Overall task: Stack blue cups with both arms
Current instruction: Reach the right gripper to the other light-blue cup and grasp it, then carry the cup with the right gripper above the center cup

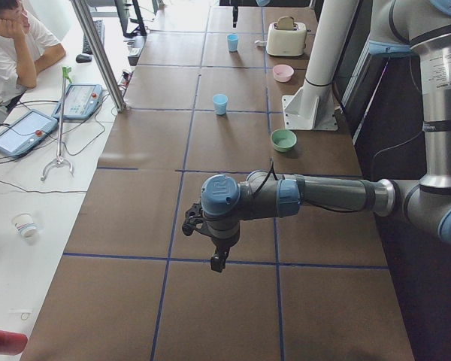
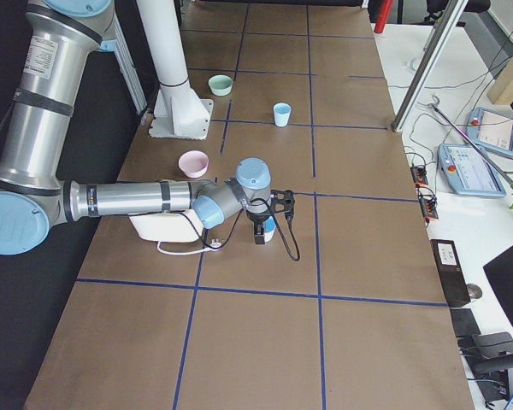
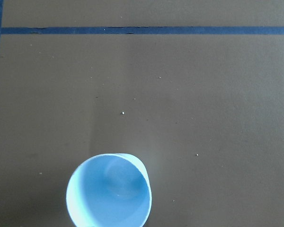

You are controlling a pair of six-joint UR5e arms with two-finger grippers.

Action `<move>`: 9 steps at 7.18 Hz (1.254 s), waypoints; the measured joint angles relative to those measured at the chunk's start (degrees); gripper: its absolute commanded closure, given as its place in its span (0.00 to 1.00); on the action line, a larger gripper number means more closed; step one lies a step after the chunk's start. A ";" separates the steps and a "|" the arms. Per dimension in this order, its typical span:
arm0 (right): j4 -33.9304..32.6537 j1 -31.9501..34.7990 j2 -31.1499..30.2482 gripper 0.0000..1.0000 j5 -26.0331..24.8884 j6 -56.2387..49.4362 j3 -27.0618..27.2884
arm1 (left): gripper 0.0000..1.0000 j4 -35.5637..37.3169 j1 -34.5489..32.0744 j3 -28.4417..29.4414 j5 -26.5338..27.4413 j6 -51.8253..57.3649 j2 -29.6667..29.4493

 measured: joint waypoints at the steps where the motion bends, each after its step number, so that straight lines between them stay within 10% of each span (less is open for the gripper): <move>1: 0.24 -1.49 0.44 0.01 -1.35 0.47 -1.16 | 0.00 -0.01 -0.02 0.01 -0.13 0.01 0.01; 4: 0.76 -4.36 4.40 0.09 -2.90 0.80 -6.78 | 0.00 -0.09 -0.04 0.06 -0.20 0.09 0.01; 7: 1.08 -6.38 6.31 0.94 -2.87 1.07 -9.84 | 0.00 -0.10 -0.07 0.04 -0.20 0.05 -0.10; 9: 1.13 -7.75 6.37 1.00 -2.87 1.06 -9.82 | 0.00 -0.10 -0.11 0.03 -0.20 -0.06 -0.15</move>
